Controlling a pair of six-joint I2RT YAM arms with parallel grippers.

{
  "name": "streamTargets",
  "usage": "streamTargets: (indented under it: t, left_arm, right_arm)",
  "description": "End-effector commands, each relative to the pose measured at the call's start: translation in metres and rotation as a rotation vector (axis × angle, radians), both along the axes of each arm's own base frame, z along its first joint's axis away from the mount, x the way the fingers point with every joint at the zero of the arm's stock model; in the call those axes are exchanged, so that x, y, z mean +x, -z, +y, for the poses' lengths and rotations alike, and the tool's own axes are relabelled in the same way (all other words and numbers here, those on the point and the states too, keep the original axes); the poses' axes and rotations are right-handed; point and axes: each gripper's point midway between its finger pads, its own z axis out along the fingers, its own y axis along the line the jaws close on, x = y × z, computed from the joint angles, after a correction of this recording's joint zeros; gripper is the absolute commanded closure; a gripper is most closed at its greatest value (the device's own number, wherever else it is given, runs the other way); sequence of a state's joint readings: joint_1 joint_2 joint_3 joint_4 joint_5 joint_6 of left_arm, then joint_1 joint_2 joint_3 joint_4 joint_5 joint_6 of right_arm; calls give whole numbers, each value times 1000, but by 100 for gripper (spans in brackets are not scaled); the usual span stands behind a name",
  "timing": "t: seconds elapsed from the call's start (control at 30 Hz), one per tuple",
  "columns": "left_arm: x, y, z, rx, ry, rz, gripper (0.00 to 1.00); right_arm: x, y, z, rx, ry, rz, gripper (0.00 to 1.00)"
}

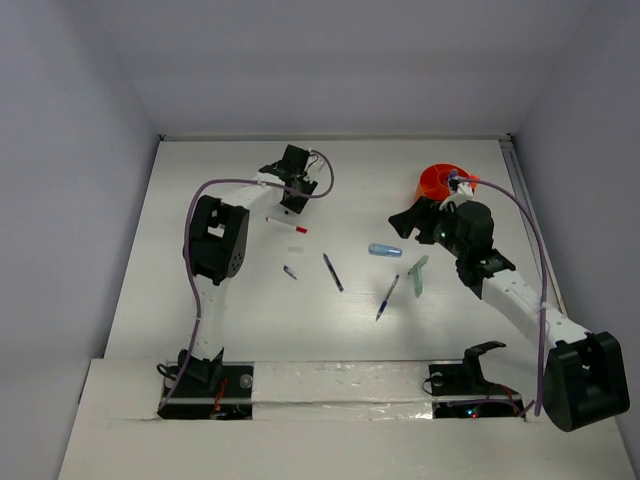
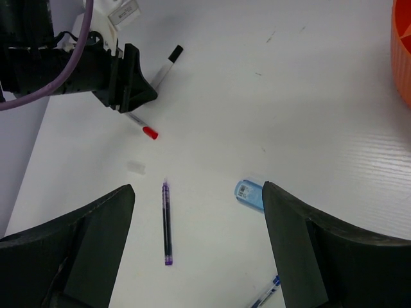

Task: Sort the stationery into containers
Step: Pick up the pen from the center of the board.

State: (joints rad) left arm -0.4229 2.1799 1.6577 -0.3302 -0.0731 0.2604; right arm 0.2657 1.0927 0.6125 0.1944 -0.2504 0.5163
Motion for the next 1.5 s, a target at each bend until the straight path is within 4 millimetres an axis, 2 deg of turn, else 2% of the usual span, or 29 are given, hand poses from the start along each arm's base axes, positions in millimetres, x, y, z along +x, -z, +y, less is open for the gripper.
streamTargets:
  t: [0.0,0.1,0.17,0.3,0.37,0.47,0.5,0.53,0.67,0.87,0.9,0.93,1.07,1.1,1.13,1.17,1.23,1.27,1.3,1.37,1.4,1.47]
  left_arm:
    - [7,-4,3,-3,-16,-4,58]
    - [7,-1,1,-8,-7,6,59]
    - [7,10,2,-13,-6,38,61]
    - [2,28,-4,-56,15,105,80]
    - [-1,32,-11,-84,31,129,82]
    - [-3,35,-16,-132,40,172,79]
    - [-3,35,-11,-140,28,191,73]
    - [-5,35,-15,-159,36,210,71]
    - [-8,41,-12,-164,17,255,71]
    - [-20,47,-12,-166,13,303,86]
    - [-22,45,-15,-164,19,301,96]
    - [-24,47,-12,-152,15,304,100]
    - [-33,48,-12,-107,9,297,100]
    - [-30,38,-8,-96,-7,265,100]
    - [-31,41,-6,-91,-16,266,100]
    - [-28,27,-7,-101,-19,232,100]
    - [-22,11,-7,-118,-41,181,100]
    - [-17,-10,-9,-142,-46,132,100]
    - [-12,-22,-11,-164,-45,97,100]
    - [-13,-37,-16,-204,-49,73,100]
    - [-12,-53,-18,-227,-45,43,100]
    - [-13,-62,-21,-258,-55,32,100]
  right_arm:
    - [6,-34,7,27,-29,-100,14]
    - [6,-35,6,26,-26,-102,14]
    - [6,-35,6,26,-22,-104,14]
    - [6,-36,4,23,-13,-108,14]
    - [5,-37,4,23,-15,-111,14]
    - [5,-39,3,24,-12,-116,14]
    - [4,-39,3,21,-9,-116,13]
    - [4,-39,3,22,-11,-117,13]
    - [4,-40,2,20,-5,-119,13]
    - [3,-44,0,21,6,-130,13]
    - [3,-44,-1,21,10,-130,13]
    - [3,-44,-2,21,12,-131,13]
    - [2,-46,-3,19,20,-139,13]
    - [2,-47,-3,20,20,-141,13]
    - [2,-46,-3,21,19,-139,13]
    - [2,-47,-3,20,19,-141,13]
    - [2,-45,-1,22,10,-136,13]
    - [2,-45,-1,25,6,-136,13]
    - [1,-44,2,27,-9,-133,13]
    - [3,-42,4,29,-21,-124,12]
    - [2,-41,7,32,-40,-122,12]
    - [3,-37,12,42,-63,-112,9]
